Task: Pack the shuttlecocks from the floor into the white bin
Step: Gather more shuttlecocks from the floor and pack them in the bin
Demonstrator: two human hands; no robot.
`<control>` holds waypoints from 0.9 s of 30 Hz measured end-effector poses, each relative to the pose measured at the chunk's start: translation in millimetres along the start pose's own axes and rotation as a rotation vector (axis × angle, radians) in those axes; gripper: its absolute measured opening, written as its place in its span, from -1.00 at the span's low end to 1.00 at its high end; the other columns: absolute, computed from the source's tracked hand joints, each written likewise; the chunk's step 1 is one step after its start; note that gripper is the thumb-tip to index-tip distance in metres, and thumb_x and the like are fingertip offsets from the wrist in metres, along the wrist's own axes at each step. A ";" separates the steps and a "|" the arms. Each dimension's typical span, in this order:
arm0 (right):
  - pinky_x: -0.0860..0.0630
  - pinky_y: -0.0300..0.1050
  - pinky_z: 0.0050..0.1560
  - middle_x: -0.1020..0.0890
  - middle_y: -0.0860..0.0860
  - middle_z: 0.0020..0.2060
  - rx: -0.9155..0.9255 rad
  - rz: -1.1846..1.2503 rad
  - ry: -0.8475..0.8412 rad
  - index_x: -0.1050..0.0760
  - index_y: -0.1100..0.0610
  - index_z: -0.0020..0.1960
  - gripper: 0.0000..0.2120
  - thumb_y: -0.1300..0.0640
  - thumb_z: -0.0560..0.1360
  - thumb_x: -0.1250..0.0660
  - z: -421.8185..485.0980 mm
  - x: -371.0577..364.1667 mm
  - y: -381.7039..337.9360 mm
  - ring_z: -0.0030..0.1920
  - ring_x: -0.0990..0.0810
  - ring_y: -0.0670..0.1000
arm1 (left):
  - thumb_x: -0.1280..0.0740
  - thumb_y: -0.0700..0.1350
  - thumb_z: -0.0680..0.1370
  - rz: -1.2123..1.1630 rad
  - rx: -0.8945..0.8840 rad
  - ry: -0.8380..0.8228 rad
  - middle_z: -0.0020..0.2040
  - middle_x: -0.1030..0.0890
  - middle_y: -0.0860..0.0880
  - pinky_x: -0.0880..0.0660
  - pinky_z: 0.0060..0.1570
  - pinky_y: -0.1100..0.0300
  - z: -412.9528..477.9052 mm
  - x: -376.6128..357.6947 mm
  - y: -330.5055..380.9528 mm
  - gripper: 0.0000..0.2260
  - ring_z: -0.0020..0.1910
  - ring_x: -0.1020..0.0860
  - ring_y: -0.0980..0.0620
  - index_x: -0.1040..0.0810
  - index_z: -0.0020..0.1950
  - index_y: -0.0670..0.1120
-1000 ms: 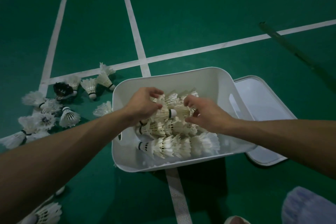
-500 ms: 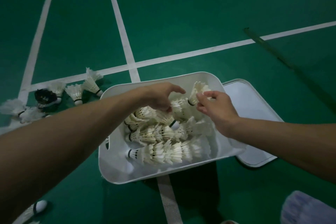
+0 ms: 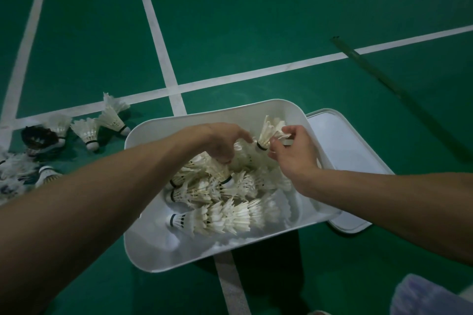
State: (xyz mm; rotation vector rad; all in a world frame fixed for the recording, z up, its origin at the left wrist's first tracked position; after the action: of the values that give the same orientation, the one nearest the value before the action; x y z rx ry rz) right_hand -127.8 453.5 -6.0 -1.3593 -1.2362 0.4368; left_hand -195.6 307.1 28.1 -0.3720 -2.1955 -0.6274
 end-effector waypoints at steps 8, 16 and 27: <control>-0.63 0.15 -0.05 -0.61 0.03 -0.11 -0.090 0.082 0.063 -0.37 0.08 0.07 -0.84 0.09 0.57 -0.32 3.2 -7.7 4.0 -0.19 -0.70 0.10 | -0.27 -0.41 0.47 -0.018 0.003 0.000 0.49 -0.27 0.00 -0.48 0.06 0.20 -8.5 1.9 -1.3 -0.38 0.30 -0.41 -0.04 -0.32 0.46 0.05; -0.63 0.10 0.01 -0.59 -0.01 -0.15 -0.126 0.235 0.084 -0.33 0.02 -0.08 -0.86 0.13 0.58 -0.30 5.7 -10.8 7.5 -0.18 -0.70 0.00 | -0.29 -0.38 0.48 -0.004 0.012 0.005 0.45 -0.32 -0.01 -0.45 0.04 0.20 -8.4 0.6 -5.1 -0.41 0.26 -0.43 -0.04 -0.37 0.43 0.05; -0.63 0.03 0.01 -0.64 0.02 -0.18 -0.171 0.146 0.044 -0.45 0.14 0.10 -0.79 0.04 0.56 -0.32 12.1 -24.2 16.2 -0.19 -0.69 0.03 | -0.29 -0.38 0.47 -0.018 0.003 0.008 0.44 -0.33 -0.02 -0.44 -0.05 0.22 -7.5 0.4 -7.6 -0.43 0.16 -0.43 0.00 -0.38 0.41 0.05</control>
State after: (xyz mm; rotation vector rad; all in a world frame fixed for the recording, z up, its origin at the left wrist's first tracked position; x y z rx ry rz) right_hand -140.5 443.1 -33.0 -1.6033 -1.1637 0.4079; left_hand -194.6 296.7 30.3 -0.3485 -2.1937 -0.6344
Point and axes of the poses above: each hand's wrist, its own z-axis towards the middle knuckle, its own x-axis out of the back of the hand, y = z × x, the point moved 3 cm from there along z, towards the middle knuckle
